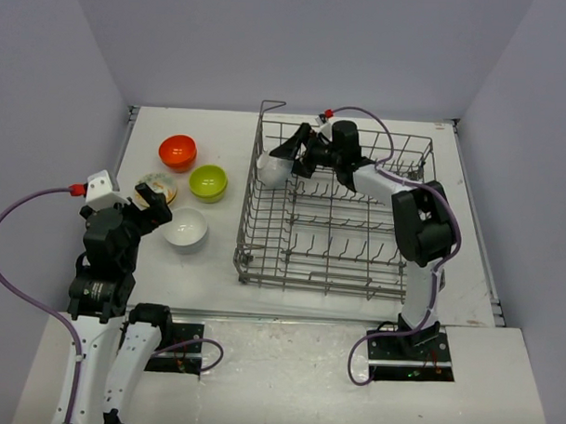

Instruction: Unload the bowls from the dish rack

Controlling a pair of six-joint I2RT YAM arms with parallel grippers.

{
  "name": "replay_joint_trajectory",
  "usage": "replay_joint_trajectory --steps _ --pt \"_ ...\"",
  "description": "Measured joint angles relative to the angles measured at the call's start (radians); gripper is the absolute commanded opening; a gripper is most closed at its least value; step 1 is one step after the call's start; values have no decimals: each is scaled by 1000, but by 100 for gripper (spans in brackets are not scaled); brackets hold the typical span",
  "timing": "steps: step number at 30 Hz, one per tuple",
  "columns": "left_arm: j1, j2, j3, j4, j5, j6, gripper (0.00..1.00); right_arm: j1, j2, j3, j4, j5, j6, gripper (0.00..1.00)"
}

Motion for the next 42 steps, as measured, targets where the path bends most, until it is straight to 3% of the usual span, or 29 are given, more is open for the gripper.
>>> replay_joint_trajectory --steps 5,9,12,17,19,32,42 --pt "0 4 0 0 0 5 100 0 37 -2 75 -44 43 62" --pt "0 5 0 0 0 7 100 0 66 -4 135 -72 78 50" --pt "0 6 0 0 1 7 100 0 72 -17 178 -92 100 28" --pt "0 10 0 1 5 7 100 0 75 -29 241 -114 131 14" --pt "-2 12 0 1 6 7 100 2 75 -30 270 -119 139 3" --pt "-5 44 5 0 27 8 100 3 63 -50 292 -137 123 0" --pt "-6 326 331 -58 152 -6 100 13 -297 -104 -52 -90 -245 0"
